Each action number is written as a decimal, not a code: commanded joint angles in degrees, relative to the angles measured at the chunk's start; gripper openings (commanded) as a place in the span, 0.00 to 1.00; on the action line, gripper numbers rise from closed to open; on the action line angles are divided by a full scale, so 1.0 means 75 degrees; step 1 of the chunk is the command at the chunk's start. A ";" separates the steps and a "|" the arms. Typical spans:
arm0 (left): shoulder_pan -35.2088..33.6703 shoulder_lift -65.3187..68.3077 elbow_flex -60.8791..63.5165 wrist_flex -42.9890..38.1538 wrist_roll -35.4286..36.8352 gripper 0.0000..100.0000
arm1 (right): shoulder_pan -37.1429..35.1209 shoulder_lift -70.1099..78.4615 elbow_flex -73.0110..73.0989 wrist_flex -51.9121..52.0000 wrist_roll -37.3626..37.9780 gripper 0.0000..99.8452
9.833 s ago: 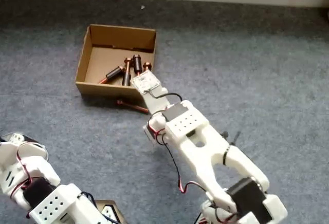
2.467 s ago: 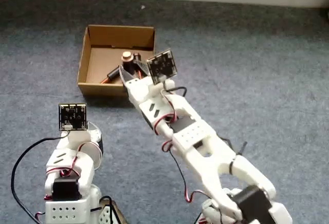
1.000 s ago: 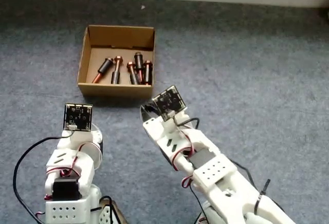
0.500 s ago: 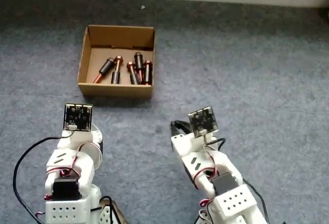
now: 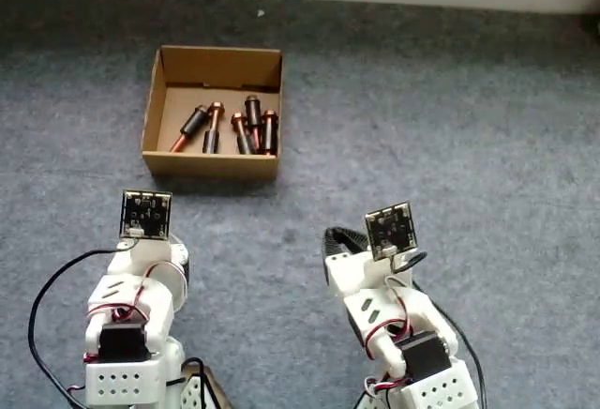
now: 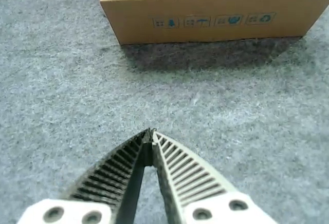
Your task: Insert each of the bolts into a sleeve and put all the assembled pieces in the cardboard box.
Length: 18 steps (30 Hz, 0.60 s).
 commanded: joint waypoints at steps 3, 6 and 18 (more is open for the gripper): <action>-0.0064 -0.0053 0.0217 0.0105 -0.0059 0.01 | 0.0064 -0.0111 0.1061 0.1717 -0.0023 0.00; -0.0018 -0.0053 0.0217 0.0926 -0.0059 0.01 | 0.0064 -0.0158 0.1061 0.2819 -0.0023 0.00; -0.0053 -0.0053 0.0217 0.1981 -0.0035 0.01 | 0.0053 -0.0240 0.1061 0.3124 -0.0023 0.00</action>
